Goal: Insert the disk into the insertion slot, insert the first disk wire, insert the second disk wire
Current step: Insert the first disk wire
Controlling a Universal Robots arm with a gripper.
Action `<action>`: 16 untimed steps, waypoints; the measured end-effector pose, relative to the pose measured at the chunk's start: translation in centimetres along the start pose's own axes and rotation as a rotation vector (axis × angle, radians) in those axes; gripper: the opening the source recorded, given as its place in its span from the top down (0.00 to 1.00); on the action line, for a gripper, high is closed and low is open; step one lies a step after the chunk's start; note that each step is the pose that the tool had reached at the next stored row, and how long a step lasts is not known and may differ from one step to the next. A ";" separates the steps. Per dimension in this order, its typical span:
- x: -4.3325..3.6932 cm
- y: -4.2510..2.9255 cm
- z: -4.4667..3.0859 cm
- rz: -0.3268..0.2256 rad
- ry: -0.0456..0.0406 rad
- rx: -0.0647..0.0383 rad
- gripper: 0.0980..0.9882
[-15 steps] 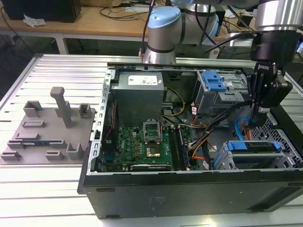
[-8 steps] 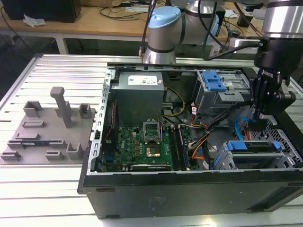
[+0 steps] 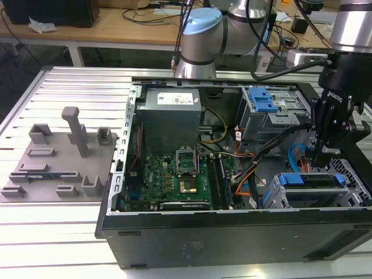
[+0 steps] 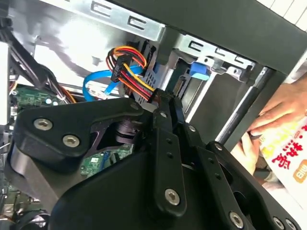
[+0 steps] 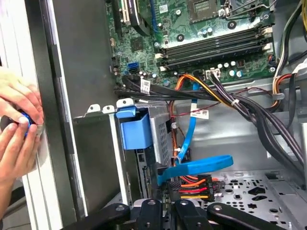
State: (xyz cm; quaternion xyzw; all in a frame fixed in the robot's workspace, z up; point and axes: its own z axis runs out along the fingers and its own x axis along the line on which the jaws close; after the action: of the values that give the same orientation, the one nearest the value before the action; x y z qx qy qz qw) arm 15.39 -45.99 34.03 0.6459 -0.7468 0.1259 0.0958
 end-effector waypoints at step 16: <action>0.94 -0.03 0.24 -0.006 -0.2885 -0.036 0.92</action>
State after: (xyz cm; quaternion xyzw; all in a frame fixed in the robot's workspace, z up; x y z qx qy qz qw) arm 15.28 -46.95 34.09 0.6576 -0.7532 0.0179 -0.0005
